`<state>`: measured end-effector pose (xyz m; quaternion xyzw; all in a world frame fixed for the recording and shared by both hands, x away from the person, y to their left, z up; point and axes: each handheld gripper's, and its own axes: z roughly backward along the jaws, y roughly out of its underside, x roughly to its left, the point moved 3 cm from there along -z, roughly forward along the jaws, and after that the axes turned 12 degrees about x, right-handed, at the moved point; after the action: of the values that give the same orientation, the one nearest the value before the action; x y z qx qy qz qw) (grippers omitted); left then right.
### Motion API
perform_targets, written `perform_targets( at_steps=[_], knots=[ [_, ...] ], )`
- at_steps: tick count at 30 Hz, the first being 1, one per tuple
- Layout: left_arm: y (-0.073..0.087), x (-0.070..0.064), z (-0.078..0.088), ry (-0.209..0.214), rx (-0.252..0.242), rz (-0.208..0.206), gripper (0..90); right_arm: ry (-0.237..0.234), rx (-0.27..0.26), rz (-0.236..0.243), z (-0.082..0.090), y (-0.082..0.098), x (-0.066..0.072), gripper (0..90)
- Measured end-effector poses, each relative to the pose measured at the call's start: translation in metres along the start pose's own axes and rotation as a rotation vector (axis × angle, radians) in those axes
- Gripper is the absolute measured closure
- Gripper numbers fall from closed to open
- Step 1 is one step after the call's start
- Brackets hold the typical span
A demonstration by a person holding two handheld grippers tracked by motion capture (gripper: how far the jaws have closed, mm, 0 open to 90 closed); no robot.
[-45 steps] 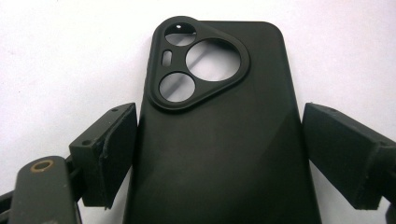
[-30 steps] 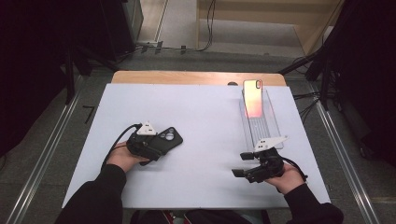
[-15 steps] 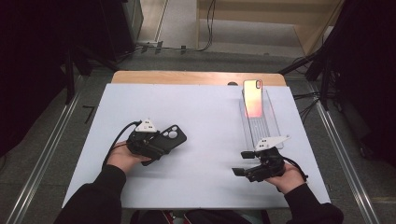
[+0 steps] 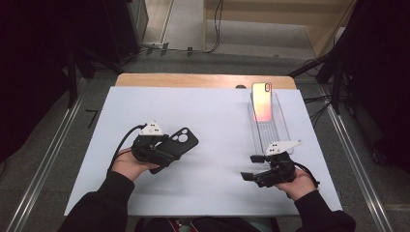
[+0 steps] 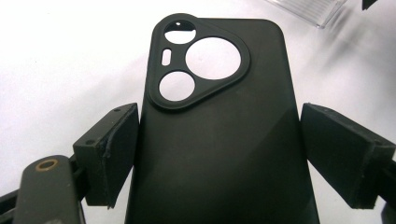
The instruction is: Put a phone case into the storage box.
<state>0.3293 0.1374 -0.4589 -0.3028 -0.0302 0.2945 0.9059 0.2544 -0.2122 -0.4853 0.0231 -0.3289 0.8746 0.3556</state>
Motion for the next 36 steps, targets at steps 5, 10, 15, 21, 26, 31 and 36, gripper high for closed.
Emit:
perform_targets(
  at_steps=[5,10,15,21,26,31,36],
  knots=[
    [-0.004,-0.008,0.002,0.002,-0.018,0.035,14.8,0.001,0.003,-0.004,0.001,0.000,0.000,20.7],
    [-0.004,-0.013,0.003,-0.010,-0.042,0.067,14.9,0.015,-0.026,0.014,0.003,-0.003,0.002,20.6],
    [-0.003,-0.019,0.003,-0.046,-0.060,0.099,14.9,0.021,-0.060,0.006,0.006,-0.005,0.003,19.4],
    [-0.004,-0.027,0.001,-0.079,-0.100,0.143,14.8,-0.001,-0.047,-0.042,0.005,-0.008,0.005,17.8],
    [-0.003,-0.031,0.000,-0.118,-0.121,0.170,14.8,0.042,-0.029,-0.109,0.005,-0.012,0.003,17.8],
    [-0.001,-0.041,-0.006,-0.141,-0.139,0.185,14.8,0.029,-0.050,-0.126,0.006,-0.016,0.007,17.8],
    [-0.004,-0.049,-0.010,-0.168,-0.177,0.193,14.7,0.008,-0.055,-0.136,0.005,-0.018,0.009,17.9]
  ],
)
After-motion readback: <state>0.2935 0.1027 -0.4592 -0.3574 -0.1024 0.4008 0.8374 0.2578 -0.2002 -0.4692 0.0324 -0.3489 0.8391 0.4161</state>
